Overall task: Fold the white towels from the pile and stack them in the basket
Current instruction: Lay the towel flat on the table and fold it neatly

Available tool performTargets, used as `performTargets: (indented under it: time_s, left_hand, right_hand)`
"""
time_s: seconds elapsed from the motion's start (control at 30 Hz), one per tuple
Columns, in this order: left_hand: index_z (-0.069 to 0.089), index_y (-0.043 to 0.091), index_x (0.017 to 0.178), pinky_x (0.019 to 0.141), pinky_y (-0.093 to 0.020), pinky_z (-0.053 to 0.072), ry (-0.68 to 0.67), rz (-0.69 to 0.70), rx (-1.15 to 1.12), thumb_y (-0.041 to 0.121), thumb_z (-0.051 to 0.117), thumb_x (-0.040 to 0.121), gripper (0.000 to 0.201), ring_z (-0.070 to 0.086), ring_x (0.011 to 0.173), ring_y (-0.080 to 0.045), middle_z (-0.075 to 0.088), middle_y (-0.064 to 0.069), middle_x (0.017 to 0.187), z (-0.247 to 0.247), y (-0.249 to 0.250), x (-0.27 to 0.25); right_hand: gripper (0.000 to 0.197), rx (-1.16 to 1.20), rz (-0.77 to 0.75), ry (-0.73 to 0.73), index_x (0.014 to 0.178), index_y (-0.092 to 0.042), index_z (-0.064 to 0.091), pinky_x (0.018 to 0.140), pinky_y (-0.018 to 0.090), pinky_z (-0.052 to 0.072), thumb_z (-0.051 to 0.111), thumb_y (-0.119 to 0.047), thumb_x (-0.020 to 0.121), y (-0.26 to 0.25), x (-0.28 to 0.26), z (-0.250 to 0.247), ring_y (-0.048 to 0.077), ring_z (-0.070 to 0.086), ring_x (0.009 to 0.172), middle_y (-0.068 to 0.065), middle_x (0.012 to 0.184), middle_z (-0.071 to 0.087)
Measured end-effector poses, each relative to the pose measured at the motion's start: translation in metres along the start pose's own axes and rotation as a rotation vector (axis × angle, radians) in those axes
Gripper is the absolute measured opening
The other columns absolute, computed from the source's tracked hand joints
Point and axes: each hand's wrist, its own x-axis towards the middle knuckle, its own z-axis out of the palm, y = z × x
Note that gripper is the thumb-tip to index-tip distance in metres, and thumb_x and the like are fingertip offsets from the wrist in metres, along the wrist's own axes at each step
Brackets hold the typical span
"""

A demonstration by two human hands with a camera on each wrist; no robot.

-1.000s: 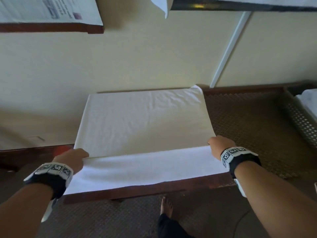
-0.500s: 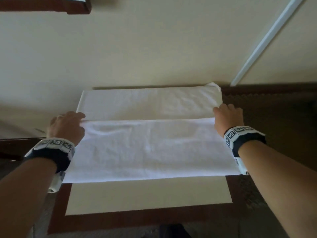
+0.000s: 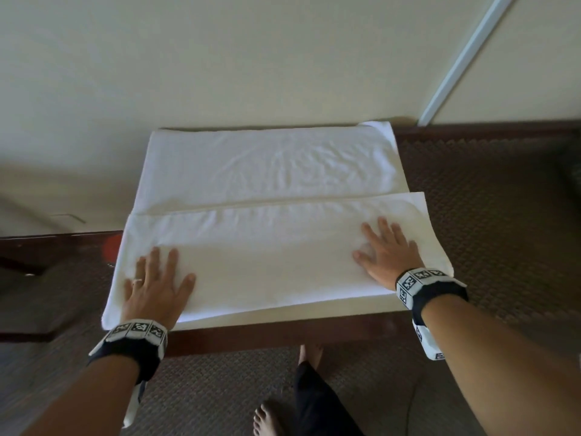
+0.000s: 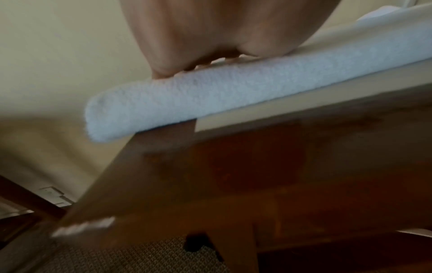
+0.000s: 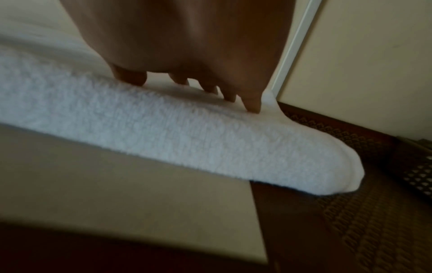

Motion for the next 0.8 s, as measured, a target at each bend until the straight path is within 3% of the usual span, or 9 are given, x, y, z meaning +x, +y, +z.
performTargets:
  time_s: [0.23,0.37,0.47,0.6,0.7,0.8]
  left_hand:
    - [0.031,0.029,0.151,0.116,-0.058,0.028,0.0,-0.043,0.095,0.063,0.047,0.092,0.071,0.021,0.149,-0.036,0.018,-0.006,0.163,0.0,-0.011,-0.047]
    - [0.042,0.026,0.138,0.104,-0.051,0.041,0.006,-0.026,0.239,0.064,0.043,0.092,0.059,0.049,0.126,-0.034,0.041,-0.008,0.142,-0.026,0.003,-0.036]
    - [0.048,0.024,0.132,0.093,-0.043,0.046,0.0,0.038,0.264,0.059,0.041,0.096,0.051,0.056,0.115,-0.026,0.051,-0.004,0.128,-0.051,0.012,-0.008]
    - [0.049,0.025,0.133,0.088,-0.035,0.048,-0.045,0.183,0.278,0.049,0.047,0.098,0.042,0.06,0.111,-0.019,0.053,0.002,0.126,-0.076,0.031,0.045]
    - [0.051,0.027,0.131,0.087,-0.034,0.048,-0.093,0.252,0.261,0.046,0.049,0.098,0.038,0.059,0.104,-0.016,0.053,0.005,0.123,-0.096,0.053,0.09]
    - [0.051,0.028,0.132,0.089,-0.035,0.046,-0.082,0.238,0.248,0.046,0.05,0.099,0.037,0.058,0.113,-0.018,0.053,0.004,0.13,-0.112,0.07,0.138]
  right_hand:
    - [0.068,-0.055,0.018,0.053,0.148,-0.045,0.016,0.113,0.054,0.028,0.037,-0.07,0.088,-0.008,-0.062,0.021,0.03,0.019,0.146,-0.004,0.163,0.008]
    - [0.049,-0.096,0.009,0.049,0.135,-0.035,0.039,0.096,0.046,0.044,0.046,-0.052,0.089,-0.013,-0.06,-0.002,0.027,0.043,0.123,0.001,0.142,0.037]
    - [0.035,-0.13,-0.001,0.025,0.124,-0.023,0.048,0.089,0.043,0.047,0.048,-0.04,0.093,-0.019,-0.038,-0.028,0.026,0.047,0.116,0.004,0.127,0.046]
    - [0.028,-0.157,-0.074,0.106,0.121,-0.017,0.052,0.078,0.036,0.044,0.046,-0.029,0.096,-0.025,0.009,-0.062,0.027,0.052,0.111,0.006,0.118,0.052]
    - [0.025,-0.167,-0.1,0.14,0.119,-0.016,0.054,0.076,0.035,0.045,0.046,-0.025,0.097,-0.028,0.052,-0.087,0.026,0.054,0.105,0.005,0.113,0.053]
    - [0.027,-0.163,-0.124,0.146,0.123,-0.015,0.054,0.082,0.039,0.049,0.05,-0.022,0.097,-0.029,0.102,-0.111,0.028,0.055,0.106,0.006,0.115,0.053]
